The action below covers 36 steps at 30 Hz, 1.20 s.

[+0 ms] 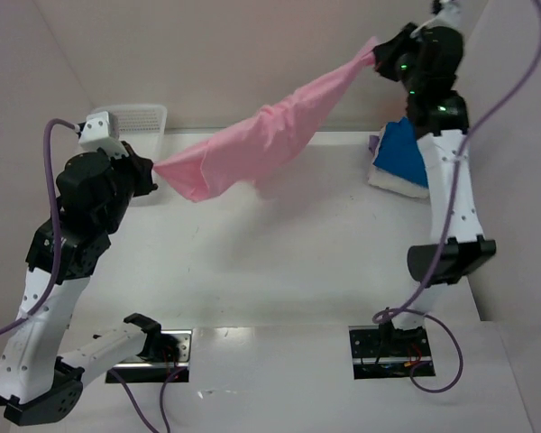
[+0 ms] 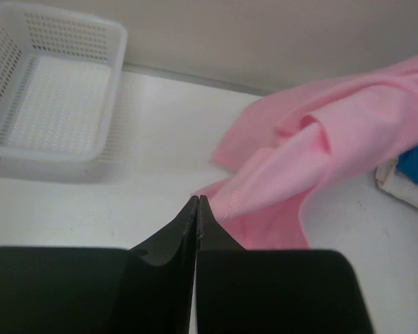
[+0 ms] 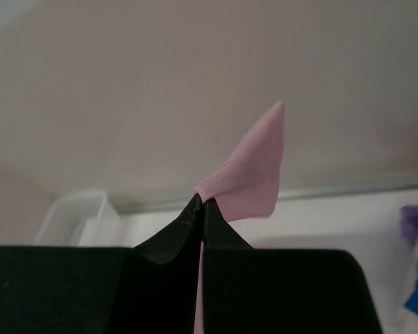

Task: Fold and stack the t-shirts
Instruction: Flatten out the tshirt

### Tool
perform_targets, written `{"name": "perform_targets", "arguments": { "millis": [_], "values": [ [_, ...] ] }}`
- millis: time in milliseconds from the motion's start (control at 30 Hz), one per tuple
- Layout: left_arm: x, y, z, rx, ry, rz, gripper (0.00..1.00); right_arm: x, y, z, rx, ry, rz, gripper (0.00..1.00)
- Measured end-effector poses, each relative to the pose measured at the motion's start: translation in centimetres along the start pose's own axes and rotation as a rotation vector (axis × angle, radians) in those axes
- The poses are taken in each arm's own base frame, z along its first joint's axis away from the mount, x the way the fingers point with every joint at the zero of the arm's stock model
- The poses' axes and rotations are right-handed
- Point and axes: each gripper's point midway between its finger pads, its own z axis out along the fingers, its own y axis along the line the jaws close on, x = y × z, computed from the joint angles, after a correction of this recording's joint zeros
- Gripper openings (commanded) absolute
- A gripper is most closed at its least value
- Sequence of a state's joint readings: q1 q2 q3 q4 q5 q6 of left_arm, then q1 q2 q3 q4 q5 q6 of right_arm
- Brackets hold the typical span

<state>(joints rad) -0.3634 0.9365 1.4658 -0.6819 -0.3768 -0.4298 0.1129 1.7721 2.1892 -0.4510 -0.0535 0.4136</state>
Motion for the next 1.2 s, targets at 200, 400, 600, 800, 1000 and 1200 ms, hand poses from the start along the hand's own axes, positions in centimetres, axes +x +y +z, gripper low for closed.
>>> {"name": "perform_targets", "arguments": {
  "millis": [200,400,600,800,1000,1200],
  "values": [
    [-3.8,0.2,0.6,-0.048,-0.135,-0.007,0.0,-9.7,2.9,-9.6,-0.059,-0.218,-0.049,0.0],
    [-4.7,-0.7,3.2,-0.063,-0.132,0.018,0.0,-8.6,3.2,-11.3,-0.069,-0.183,-0.077,0.0],
    [-0.5,-1.5,7.0,-0.04,0.005,0.058,0.0,-4.8,1.4,-10.1,-0.027,-0.067,-0.078,0.0],
    [7.2,-1.8,6.8,0.057,0.233,0.08,0.72,-0.7,0.0,-11.5,-0.013,0.022,-0.072,0.0],
    [17.1,-1.0,1.9,0.185,0.528,0.074,1.0,4.1,-1.6,-14.2,0.004,0.105,-0.055,0.0],
    [17.6,-4.2,1.6,0.363,0.583,0.047,1.0,11.2,-4.3,-15.6,0.036,0.244,-0.012,0.0]
  ]
}}
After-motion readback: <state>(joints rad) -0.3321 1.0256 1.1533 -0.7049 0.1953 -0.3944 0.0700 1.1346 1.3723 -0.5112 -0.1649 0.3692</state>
